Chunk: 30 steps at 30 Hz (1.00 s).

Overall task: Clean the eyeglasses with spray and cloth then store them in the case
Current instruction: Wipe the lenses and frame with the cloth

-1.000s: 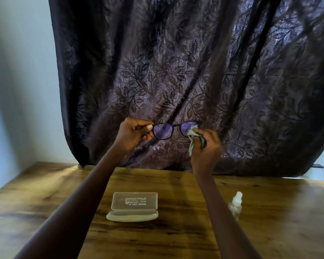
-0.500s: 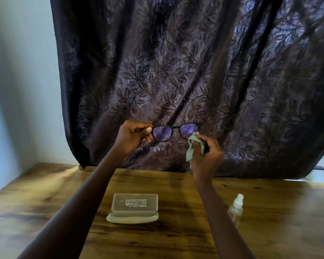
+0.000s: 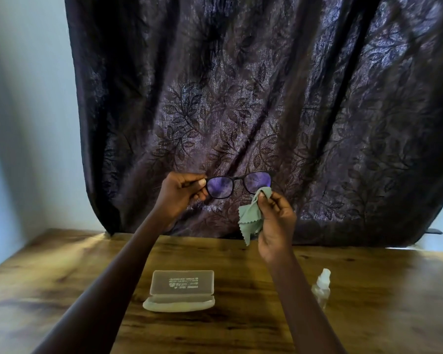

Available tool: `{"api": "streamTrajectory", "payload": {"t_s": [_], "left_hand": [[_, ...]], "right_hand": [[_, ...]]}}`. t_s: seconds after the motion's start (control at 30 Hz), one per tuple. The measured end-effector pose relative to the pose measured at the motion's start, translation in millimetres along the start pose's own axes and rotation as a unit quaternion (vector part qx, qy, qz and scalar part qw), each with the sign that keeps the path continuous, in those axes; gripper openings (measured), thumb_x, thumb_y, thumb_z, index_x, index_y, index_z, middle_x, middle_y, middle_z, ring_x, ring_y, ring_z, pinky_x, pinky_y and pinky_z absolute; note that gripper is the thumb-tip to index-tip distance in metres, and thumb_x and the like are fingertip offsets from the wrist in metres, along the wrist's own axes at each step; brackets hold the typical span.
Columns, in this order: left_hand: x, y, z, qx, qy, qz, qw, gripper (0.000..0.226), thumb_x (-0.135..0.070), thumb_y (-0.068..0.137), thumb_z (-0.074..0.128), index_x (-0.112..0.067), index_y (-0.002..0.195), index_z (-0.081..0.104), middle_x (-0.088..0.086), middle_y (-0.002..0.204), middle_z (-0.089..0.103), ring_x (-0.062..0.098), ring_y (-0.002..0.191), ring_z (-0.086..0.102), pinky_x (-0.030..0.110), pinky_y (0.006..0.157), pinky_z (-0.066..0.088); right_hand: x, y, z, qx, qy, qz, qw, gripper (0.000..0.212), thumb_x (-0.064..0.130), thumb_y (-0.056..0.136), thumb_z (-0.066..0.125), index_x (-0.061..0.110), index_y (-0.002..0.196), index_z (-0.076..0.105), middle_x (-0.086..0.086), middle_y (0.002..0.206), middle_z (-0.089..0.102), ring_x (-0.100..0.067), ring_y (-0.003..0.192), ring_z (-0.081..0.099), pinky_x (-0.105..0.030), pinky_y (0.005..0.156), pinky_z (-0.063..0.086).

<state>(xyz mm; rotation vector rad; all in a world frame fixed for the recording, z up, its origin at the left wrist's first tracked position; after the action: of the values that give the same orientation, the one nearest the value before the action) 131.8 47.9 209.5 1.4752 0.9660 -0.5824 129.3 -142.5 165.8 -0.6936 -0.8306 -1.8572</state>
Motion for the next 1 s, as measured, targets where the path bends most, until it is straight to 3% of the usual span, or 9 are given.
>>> {"api": "streamTrajectory", "payload": {"t_s": [0.17,0.27,0.33,0.4,0.47,0.53,0.67,0.8,1.0], "left_hand": [[1.7,0.7,7.0,0.000,0.012,-0.004,1.000,0.023,0.004,0.086,0.050,0.009,0.107,0.059,-0.001,0.053,0.060,-0.001,0.044,0.052,0.008,0.048,0.041],[5.0,-1.8,11.6,0.007,0.018,-0.023,1.000,0.027,0.005,0.087,0.049,0.010,0.113,0.055,0.002,0.058,0.061,-0.002,0.046,0.055,0.008,0.051,0.045],[6.3,-4.6,14.3,0.015,0.028,-0.032,0.999,0.031,0.003,0.086,0.052,0.006,0.118,0.053,0.009,0.066,0.062,-0.002,0.049,0.057,0.010,0.056,0.048],[4.9,-8.1,11.9,-0.017,0.104,-0.029,0.994,0.033,-0.003,0.084,0.058,-0.003,0.117,0.057,0.014,0.072,0.068,0.004,0.055,0.061,0.014,0.061,0.050],[-5.3,-13.4,4.1,-0.080,0.192,0.009,0.978,0.021,-0.009,0.083,0.062,-0.004,0.102,0.067,0.016,0.073,0.071,0.015,0.058,0.063,0.014,0.060,0.049],[-21.3,-22.3,-1.6,-0.116,0.232,0.060,0.964,0.014,-0.013,0.082,0.063,-0.003,0.078,0.072,0.015,0.062,0.069,0.020,0.053,0.062,0.016,0.054,0.045],[-39.0,-41.1,-2.8,-0.094,0.287,0.100,0.948,0.025,-0.013,0.077,0.068,-0.005,0.055,0.063,0.018,0.048,0.057,0.019,0.042,0.046,0.024,0.047,0.036],[-40.1,-47.4,9.8,-0.050,0.307,0.075,0.947,0.047,-0.024,0.075,0.071,-0.018,0.040,0.040,-0.010,0.036,0.034,0.004,0.034,0.039,0.011,0.040,0.030],[-31.7,-38.3,2.3,-0.093,0.317,0.017,0.944,0.046,-0.034,0.082,0.061,-0.010,0.045,0.045,-0.005,0.039,0.038,0.010,0.037,0.034,0.022,0.038,0.028]], "right_hand": [[9.6,-4.6,2.9,0.002,-0.010,-0.070,0.998,0.029,-0.013,0.082,0.054,0.016,0.078,0.058,0.011,0.057,0.066,0.006,0.053,0.058,-0.011,0.053,0.050],[17.1,-10.6,5.4,-0.015,-0.113,-0.156,0.981,0.026,-0.012,0.080,0.059,0.014,0.078,0.058,0.005,0.067,0.066,-0.004,0.062,0.061,-0.021,0.058,0.052],[25.0,-18.3,11.7,-0.004,-0.216,-0.260,0.941,0.017,-0.007,0.079,0.063,0.009,0.085,0.060,-0.008,0.075,0.063,-0.021,0.069,0.061,-0.033,0.062,0.053],[32.6,-27.7,20.4,0.044,-0.287,-0.371,0.882,0.007,0.001,0.080,0.062,-0.002,0.087,0.061,-0.015,0.074,0.062,-0.020,0.068,0.058,-0.028,0.063,0.050],[34.8,-35.9,30.1,0.115,-0.360,-0.437,0.817,0.017,0.007,0.081,0.059,-0.009,0.085,0.060,-0.019,0.074,0.061,-0.012,0.068,0.051,-0.015,0.061,0.040],[33.3,-42.6,37.8,0.179,-0.421,-0.469,0.756,0.017,0.004,0.080,0.059,-0.012,0.086,0.061,-0.022,0.077,0.062,-0.015,0.072,0.055,-0.017,0.064,0.040],[14.8,-47.3,40.2,0.226,-0.605,-0.527,0.553,0.018,0.001,0.083,0.054,-0.010,0.089,0.067,-0.022,0.089,0.068,-0.031,0.078,0.068,-0.031,0.061,0.057],[12.4,-52.7,47.1,0.220,-0.606,-0.555,0.526,0.017,-0.003,0.079,0.053,-0.005,0.086,0.068,-0.016,0.079,0.069,-0.028,0.063,0.067,-0.030,0.045,0.054],[5.1,-61.6,56.8,0.206,-0.588,-0.612,0.487,0.013,-0.001,0.074,0.057,0.006,0.069,0.067,-0.006,0.062,0.063,-0.018,0.048,0.059,-0.022,0.041,0.048]]}}
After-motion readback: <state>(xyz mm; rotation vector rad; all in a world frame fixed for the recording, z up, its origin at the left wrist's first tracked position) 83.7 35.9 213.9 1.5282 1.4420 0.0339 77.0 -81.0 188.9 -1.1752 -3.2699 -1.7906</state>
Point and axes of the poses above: each hand's wrist, its own y-axis towards the middle knuckle, its own z-axis out of the palm, x = y × z, the point moved 5 cm from there along y, towards the middle knuckle
